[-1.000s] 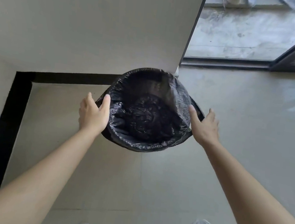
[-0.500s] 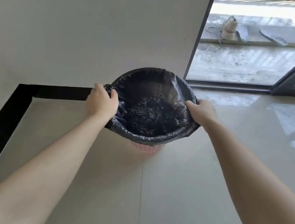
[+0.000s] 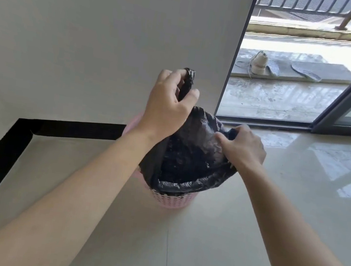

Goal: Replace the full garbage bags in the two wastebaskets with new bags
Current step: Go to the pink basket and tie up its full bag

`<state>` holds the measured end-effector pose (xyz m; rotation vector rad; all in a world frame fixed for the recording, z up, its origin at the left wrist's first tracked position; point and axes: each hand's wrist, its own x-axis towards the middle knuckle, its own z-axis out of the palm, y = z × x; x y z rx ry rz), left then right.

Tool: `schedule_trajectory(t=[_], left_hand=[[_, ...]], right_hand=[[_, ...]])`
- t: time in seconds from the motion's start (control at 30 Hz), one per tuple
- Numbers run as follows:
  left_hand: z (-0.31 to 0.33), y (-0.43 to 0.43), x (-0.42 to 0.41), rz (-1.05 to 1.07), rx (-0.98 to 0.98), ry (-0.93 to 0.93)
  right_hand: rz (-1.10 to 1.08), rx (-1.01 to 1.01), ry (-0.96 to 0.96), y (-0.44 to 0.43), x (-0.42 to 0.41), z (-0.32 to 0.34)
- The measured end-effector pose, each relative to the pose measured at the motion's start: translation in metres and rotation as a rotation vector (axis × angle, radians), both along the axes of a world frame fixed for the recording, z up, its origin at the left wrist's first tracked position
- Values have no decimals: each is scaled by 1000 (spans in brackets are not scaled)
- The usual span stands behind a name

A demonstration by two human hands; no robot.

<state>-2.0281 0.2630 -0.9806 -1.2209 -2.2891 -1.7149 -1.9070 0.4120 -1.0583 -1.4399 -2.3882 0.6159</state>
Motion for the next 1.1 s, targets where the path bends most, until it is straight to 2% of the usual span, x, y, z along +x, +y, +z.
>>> schedule_trajectory(t=[0.07,0.13,0.2,0.27,0.4,0.5,0.53,0.63,0.77,0.83,0.93,0.97,1.03,1.1], left_hand=[[1,-10,-15,36,49,-137],[-1,-18,-29,82,46,-194],[1,-25,-38,96,80,-232],[8,-32,-44,100,173,-317],[21,-39,-45,108,324,-445],[27,-38,-37,32,388,-550],[29,-37,-35,21,406,-558],[36,-36,-30,25,473,-498],[24,-32,-30,147,409,-306],[7,-34,-33,232,304,-200],[-19,-42,-34,381,124,94],[-25,-45,-33,405,108,127],[-39,-51,-26,395,118,68],[-53,-56,-20,324,46,64]], right_hand=[[-9,7,260,9,1,27],[-6,66,440,14,0,57],[30,129,527,14,1,80],[87,128,535,13,4,93],[161,3,507,8,4,92],[146,-273,818,5,6,96],[136,-311,916,5,8,103],[162,-250,1053,9,14,126],[211,-220,992,10,17,110],[138,-231,893,5,15,86],[-29,-223,821,-8,12,55],[-53,-276,829,-13,13,47],[-30,-415,810,-18,15,33],[100,-422,665,-20,19,19]])
